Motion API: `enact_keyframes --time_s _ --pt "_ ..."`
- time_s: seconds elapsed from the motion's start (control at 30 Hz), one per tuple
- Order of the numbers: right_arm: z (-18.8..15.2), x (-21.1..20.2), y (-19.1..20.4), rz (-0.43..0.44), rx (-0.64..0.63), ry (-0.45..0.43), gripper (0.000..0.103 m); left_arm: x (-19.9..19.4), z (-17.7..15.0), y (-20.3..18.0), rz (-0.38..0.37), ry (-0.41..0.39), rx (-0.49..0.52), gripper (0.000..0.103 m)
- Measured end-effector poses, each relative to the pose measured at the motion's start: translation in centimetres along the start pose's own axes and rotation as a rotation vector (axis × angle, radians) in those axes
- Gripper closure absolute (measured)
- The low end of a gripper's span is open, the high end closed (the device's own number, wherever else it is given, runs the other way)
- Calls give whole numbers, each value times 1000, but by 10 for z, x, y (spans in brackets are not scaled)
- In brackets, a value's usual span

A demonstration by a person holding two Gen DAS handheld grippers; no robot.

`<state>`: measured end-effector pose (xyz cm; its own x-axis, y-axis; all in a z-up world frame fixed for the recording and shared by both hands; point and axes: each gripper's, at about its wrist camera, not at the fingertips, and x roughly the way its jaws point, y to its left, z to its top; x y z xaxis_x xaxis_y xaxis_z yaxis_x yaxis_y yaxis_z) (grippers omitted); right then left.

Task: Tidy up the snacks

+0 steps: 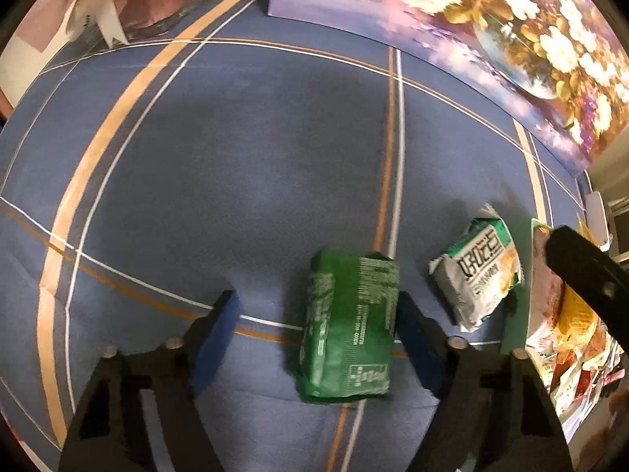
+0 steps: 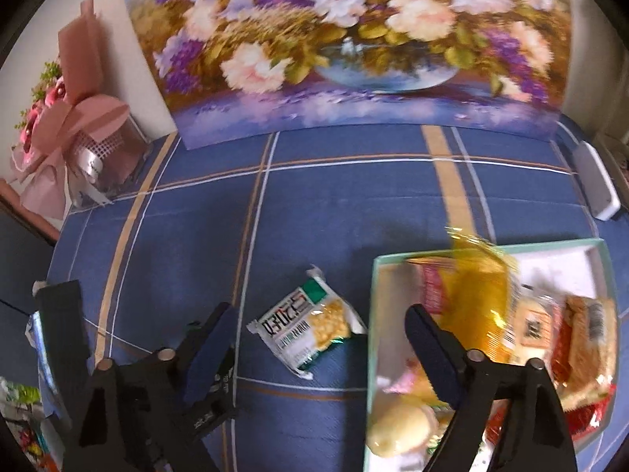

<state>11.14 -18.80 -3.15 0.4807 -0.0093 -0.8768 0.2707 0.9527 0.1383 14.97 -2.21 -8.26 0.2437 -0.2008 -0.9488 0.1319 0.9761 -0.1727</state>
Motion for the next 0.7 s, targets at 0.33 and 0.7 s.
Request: enact_keyframes --time_s 0.33,0.7 --pt "10 31 18 13 -128 52 25 -6 6 18 -9 -9 -61 51" --pt "2 53 11 80 -127 116 25 -2 7 23 -5 -5 -96 51"
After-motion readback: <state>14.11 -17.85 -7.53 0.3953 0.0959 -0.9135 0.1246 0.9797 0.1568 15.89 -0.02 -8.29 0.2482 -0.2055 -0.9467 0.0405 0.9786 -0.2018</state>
